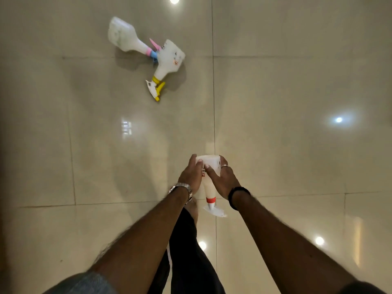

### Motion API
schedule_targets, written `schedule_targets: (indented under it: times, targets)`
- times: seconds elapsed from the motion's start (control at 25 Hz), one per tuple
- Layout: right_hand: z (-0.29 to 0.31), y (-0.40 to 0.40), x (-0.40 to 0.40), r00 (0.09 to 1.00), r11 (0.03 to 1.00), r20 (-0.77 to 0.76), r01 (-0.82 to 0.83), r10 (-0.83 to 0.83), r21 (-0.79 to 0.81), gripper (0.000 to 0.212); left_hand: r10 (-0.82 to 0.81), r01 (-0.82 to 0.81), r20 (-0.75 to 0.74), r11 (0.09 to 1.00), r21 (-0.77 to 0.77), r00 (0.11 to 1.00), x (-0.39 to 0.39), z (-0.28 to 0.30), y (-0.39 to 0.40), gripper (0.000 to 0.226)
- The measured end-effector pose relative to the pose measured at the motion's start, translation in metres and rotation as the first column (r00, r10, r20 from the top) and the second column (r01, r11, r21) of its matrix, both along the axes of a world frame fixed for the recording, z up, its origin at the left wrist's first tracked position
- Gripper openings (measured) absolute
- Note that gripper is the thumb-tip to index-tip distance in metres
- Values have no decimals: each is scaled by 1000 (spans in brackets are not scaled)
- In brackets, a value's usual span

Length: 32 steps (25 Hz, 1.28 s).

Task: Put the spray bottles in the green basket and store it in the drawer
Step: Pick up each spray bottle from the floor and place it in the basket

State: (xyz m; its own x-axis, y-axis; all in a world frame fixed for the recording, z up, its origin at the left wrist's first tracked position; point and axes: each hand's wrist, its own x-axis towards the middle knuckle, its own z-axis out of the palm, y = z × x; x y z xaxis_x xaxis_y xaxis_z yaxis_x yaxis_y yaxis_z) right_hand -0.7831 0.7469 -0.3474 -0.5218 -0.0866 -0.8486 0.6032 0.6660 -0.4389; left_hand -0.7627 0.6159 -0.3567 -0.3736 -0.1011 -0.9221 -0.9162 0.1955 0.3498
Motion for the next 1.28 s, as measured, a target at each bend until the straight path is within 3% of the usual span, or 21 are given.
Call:
schedule_targets:
  times: [0.24, 0.36, 0.48, 0.56, 0.64, 0.76, 0.84, 0.92, 1.0, 1.12, 1.2, 1.28]
  targets:
    - [134, -41, -80, 994, 991, -2, -109, 109, -73, 77, -48, 44, -97, 998, -45, 994, -61, 142, -48, 69]
    - [206, -74, -108, 992, 974, -36, -128, 123, -189, 58, 105, -117, -136, 990, -79, 985, -73, 214, -90, 76]
    - [257, -105, -122, 944, 916, -157, -321, 289, -240, 47, 303, -312, -108, 948, -69, 947, -74, 259, -146, 78]
    - [277, -130, -124, 830, 812, -264, -547, 492, -204, 61, 415, -415, -12, 910, 12, 910, -67, 277, -181, 76]
    - [295, -165, -113, 652, 656, -351, -744, 672, -127, 79, 494, -504, 105, 854, 125, 863, -50, 293, -214, 76]
    - [314, -226, -83, 510, 496, -451, -854, 733, -159, 96, 556, -590, 198, 758, 278, 807, 1, 314, -263, 71]
    - [323, -263, -58, 443, 412, -468, -895, 765, -174, 96, 584, -610, 184, 722, 325, 790, 48, 327, -288, 68]
    - [331, -298, -27, 368, 343, -436, -929, 821, -137, 94, 700, -677, 53, 665, 316, 712, 97, 334, -304, 59]
    - [338, -336, 16, 360, 326, -384, -933, 850, -153, 90, 835, -789, -179, 551, 274, 521, 151, 342, -319, 49]
    - [352, -400, 92, 403, 349, -359, -914, 842, -206, 82, 786, -879, -529, 454, 142, 320, 243, 360, -338, 51]
    - [363, -439, 142, 419, 346, -368, -904, 830, -251, 78, 634, -874, -695, 487, 16, 340, 303, 380, -347, 54]
    - [376, -485, 210, 352, 248, -403, -925, 845, -288, 78, 515, -878, -761, 456, -147, 394, 372, 403, -367, 64]
